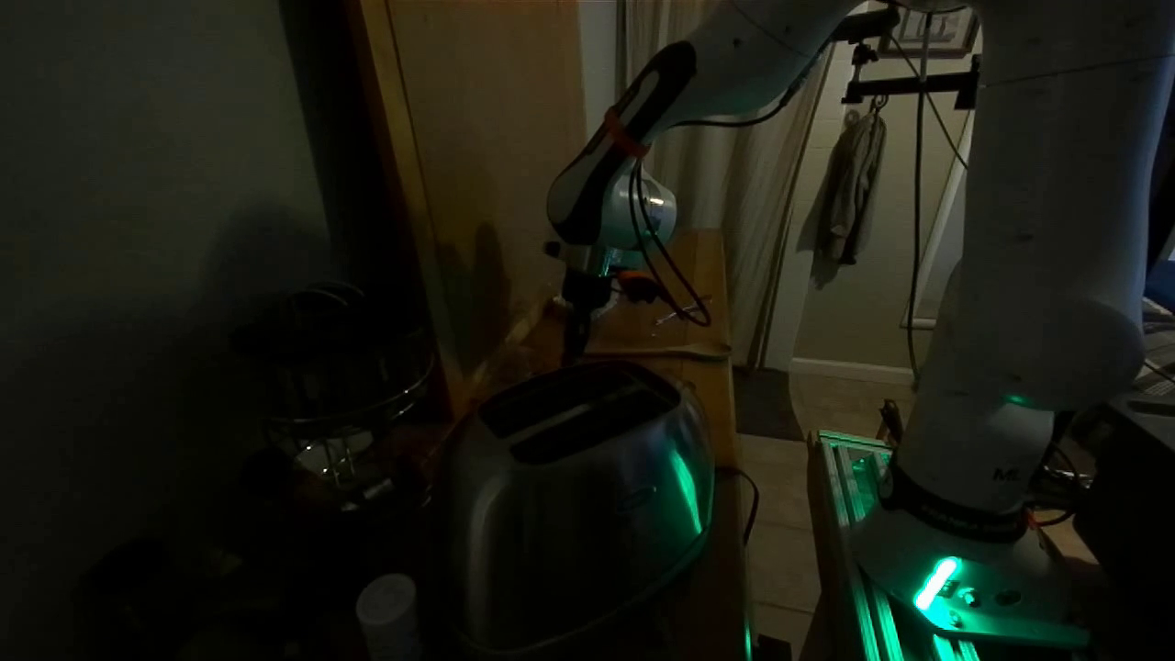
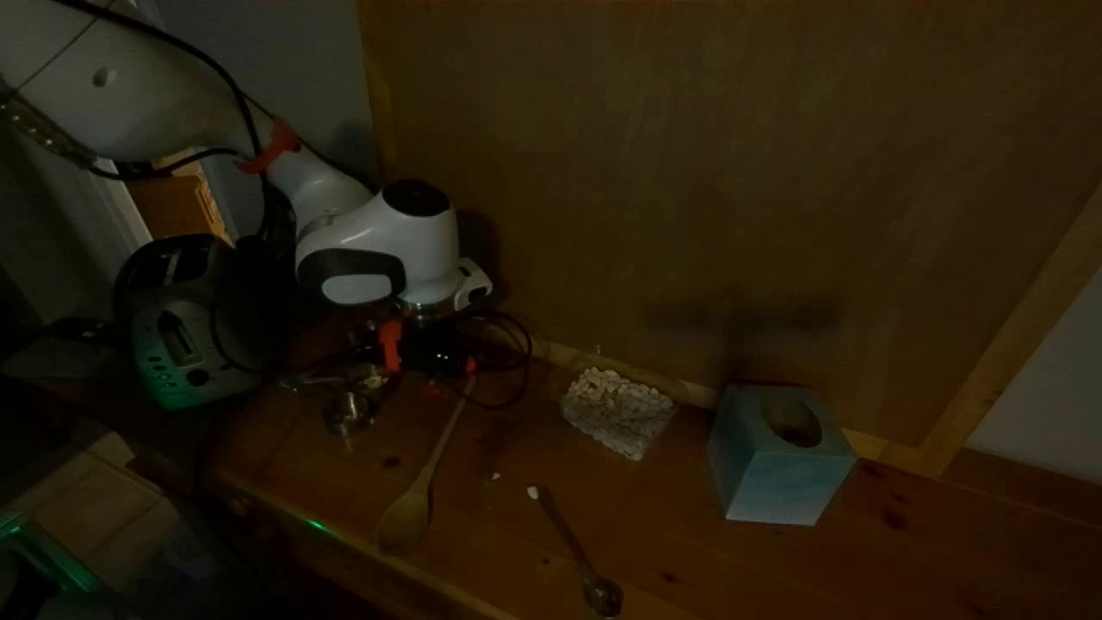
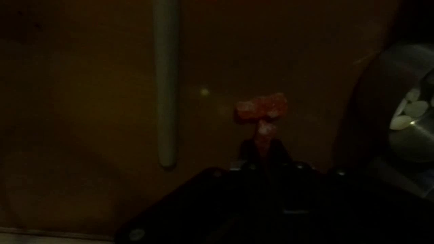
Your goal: Put the orange objects on the silver spoon then use the spoon to place the objects in the small measuring cup.
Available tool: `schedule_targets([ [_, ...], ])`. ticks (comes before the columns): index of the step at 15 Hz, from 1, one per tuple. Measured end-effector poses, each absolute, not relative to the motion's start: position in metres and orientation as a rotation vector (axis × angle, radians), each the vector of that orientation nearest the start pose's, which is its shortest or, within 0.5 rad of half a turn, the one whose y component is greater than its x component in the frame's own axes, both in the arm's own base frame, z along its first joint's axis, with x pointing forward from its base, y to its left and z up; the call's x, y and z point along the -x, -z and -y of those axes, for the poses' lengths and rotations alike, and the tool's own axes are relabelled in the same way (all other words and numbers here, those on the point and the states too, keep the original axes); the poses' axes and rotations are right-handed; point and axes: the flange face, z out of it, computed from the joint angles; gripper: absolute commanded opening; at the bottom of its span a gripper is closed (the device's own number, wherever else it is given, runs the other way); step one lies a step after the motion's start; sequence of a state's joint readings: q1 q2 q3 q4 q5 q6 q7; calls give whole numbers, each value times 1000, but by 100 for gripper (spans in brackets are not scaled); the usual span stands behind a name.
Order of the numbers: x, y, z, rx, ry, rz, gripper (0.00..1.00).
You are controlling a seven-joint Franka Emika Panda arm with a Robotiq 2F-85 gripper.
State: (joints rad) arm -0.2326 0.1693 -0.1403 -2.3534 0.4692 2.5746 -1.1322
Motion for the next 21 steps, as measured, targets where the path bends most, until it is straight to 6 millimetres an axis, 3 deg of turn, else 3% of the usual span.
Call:
schedule_targets([
  [6, -482, -269, 196, 2957, 338, 561, 6],
  [13, -476, -311, 226, 3025, 441, 514, 8],
  [16, -467, -316, 237, 3027, 406, 488, 8],
  [21, -467, -315, 237, 3027, 404, 487, 5],
])
